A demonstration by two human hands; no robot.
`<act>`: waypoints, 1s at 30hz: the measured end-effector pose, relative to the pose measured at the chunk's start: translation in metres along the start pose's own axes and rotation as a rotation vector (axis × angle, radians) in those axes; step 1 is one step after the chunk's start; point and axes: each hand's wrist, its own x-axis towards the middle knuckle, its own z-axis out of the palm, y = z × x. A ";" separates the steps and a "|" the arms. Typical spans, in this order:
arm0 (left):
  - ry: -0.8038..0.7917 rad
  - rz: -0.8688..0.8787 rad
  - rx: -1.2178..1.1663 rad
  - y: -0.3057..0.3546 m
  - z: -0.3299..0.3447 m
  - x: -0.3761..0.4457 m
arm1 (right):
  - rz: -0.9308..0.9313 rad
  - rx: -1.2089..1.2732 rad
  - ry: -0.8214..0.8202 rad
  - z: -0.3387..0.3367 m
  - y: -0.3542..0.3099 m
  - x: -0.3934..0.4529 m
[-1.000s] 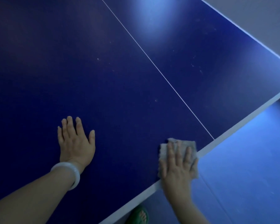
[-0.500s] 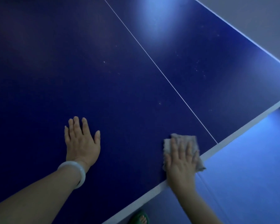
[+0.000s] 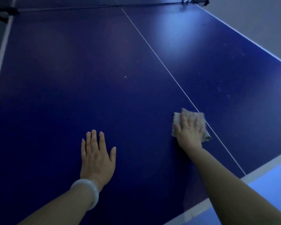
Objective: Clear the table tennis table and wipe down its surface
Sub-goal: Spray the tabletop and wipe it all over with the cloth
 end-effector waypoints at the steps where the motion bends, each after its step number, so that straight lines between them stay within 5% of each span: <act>1: -0.003 0.001 0.008 -0.001 0.001 0.000 | -0.136 -0.055 -0.019 0.005 -0.018 -0.002; 4: -0.007 -0.003 0.016 -0.002 0.002 -0.001 | -0.621 -0.094 -0.097 0.029 -0.046 -0.029; 6: -0.008 -0.004 0.014 -0.002 0.001 -0.001 | -0.754 -0.104 -0.080 0.025 -0.031 -0.031; 8: -0.015 -0.003 0.002 -0.001 0.000 0.000 | -0.680 -0.212 0.020 0.014 -0.004 -0.014; 12: -0.028 -0.008 -0.004 -0.001 -0.001 0.000 | 0.117 0.047 0.064 -0.007 0.025 0.019; 13: -0.028 -0.011 -0.001 -0.001 -0.001 -0.001 | 0.189 0.054 0.065 -0.007 0.010 0.020; 19: -0.057 -0.014 0.032 0.000 -0.007 -0.001 | -0.445 -0.106 0.074 0.036 -0.087 -0.015; 30: -0.135 0.038 -0.070 -0.007 -0.019 0.005 | -0.409 -0.094 0.081 0.035 -0.090 -0.023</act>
